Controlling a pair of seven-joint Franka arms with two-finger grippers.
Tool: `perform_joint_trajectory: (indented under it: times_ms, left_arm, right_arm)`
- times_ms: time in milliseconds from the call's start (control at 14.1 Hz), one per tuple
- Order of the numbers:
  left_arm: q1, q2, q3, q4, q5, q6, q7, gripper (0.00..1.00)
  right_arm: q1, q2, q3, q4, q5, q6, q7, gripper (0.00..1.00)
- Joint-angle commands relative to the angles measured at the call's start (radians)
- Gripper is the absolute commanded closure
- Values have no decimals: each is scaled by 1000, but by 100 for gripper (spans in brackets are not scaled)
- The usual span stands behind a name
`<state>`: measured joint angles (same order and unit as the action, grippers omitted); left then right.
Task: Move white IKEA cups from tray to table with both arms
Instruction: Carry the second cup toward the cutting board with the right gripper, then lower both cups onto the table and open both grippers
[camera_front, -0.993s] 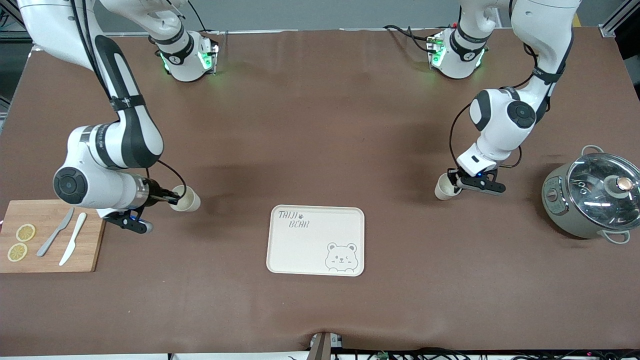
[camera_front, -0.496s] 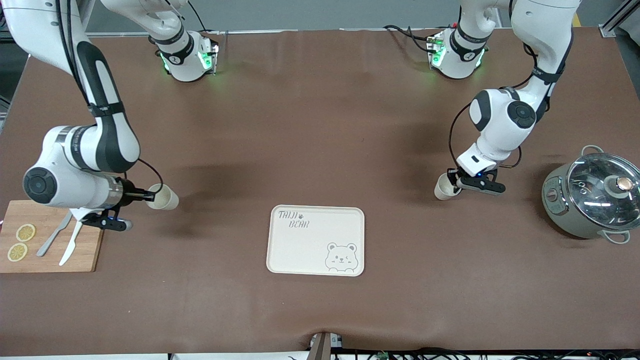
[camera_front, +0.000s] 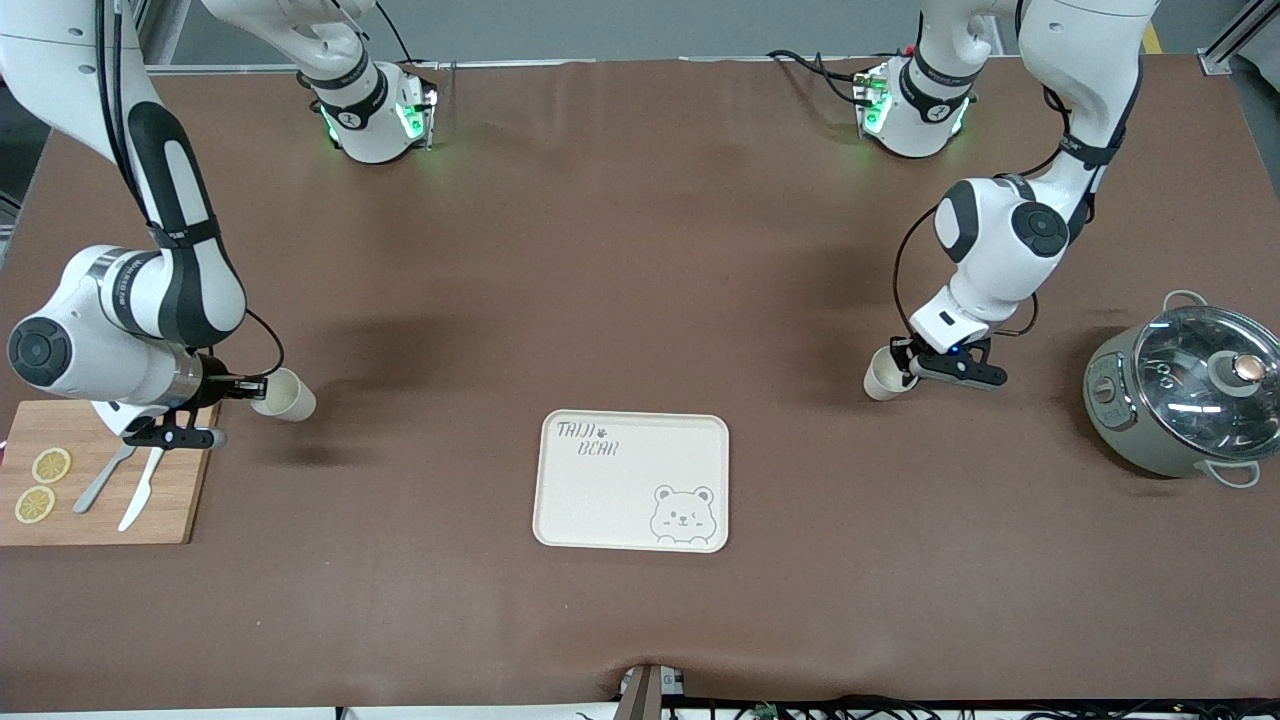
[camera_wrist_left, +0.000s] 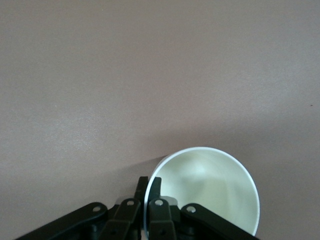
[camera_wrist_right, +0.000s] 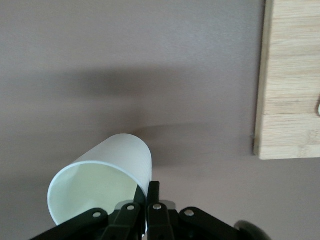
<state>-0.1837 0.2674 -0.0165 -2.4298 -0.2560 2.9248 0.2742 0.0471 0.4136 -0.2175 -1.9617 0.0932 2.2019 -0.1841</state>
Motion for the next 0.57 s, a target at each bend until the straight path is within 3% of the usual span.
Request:
perform_joint_trajectory:
  times_ms: [0, 71, 425, 496]
  left_arm:
    - [9, 10, -14, 12, -34, 13, 33, 100]
    - [9, 13, -14, 20, -34, 13, 34, 100]
    - [9, 24, -26, 34, -35, 13, 36, 42]
    - [9, 27, -26, 35, -35, 13, 34, 31]
  right_arm:
    - [-16, -7, -2, -35, -10, 30, -32, 100]
    - [-18, -7, -3, -49, -12, 51, -34, 100]
    - [-19, 5, -3, -68, 0, 78, -31, 100]
    - [-21, 7, -3, -66, 0, 78, -31, 93]
